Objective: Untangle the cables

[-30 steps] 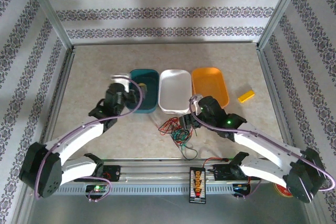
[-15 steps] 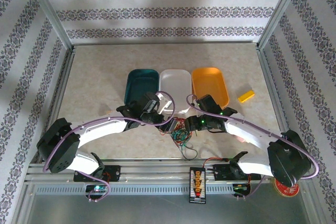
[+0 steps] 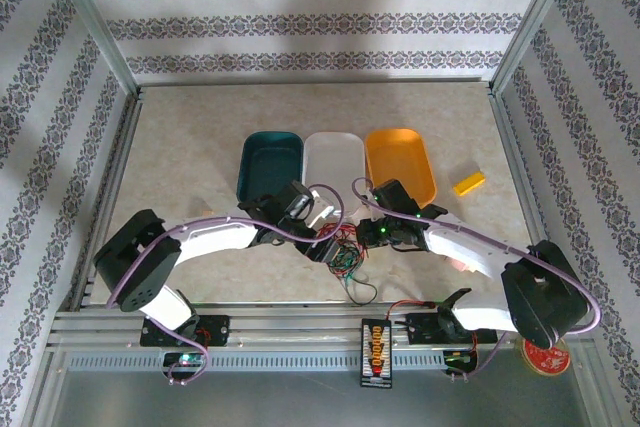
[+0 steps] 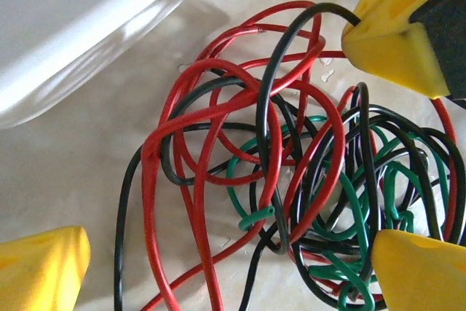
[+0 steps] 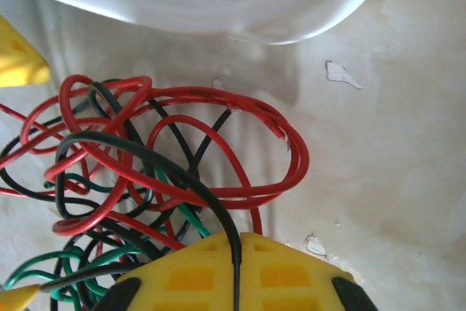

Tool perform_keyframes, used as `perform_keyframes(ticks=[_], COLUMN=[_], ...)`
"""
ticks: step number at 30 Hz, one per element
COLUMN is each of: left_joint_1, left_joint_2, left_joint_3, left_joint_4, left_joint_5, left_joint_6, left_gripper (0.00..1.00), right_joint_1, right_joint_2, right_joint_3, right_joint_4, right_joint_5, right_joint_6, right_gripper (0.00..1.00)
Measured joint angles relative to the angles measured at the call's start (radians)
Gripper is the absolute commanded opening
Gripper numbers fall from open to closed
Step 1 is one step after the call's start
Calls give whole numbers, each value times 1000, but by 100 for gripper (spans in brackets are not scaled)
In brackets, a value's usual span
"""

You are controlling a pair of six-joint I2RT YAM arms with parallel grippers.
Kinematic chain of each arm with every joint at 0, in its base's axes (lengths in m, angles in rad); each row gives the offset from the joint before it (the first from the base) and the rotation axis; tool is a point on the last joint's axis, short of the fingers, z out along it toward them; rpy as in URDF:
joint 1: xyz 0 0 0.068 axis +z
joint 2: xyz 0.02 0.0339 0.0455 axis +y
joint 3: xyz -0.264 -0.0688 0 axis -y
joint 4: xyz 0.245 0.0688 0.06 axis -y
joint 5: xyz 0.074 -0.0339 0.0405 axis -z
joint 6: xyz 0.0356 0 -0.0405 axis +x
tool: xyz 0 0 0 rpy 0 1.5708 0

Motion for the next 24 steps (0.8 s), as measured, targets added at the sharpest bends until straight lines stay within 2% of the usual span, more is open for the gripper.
perform_keyframes(ticks=[11,16,22,24], left_joint_1=[-12,-13,-18,-19], left_joint_2=[90,107,117,117], left_joint_3=[6,4,-16,-21], left_joint_4=[56,84,145,158], left_joint_5=[6,-24,-48,-56], left_joint_6=[10,8,-10,-13], left_gripper=[98,70,27,18], right_joint_1=[-8,-45,-96,-98], right_joint_2=[-256,-342,-383,-388], right_joint_3=[38,139,228,247], right_joint_4=[-29,-36,-17,-10], right_joint_5=[9,63,124,152], right_joint_6=[34,56,92,100], right_gripper=[0,0,0,0])
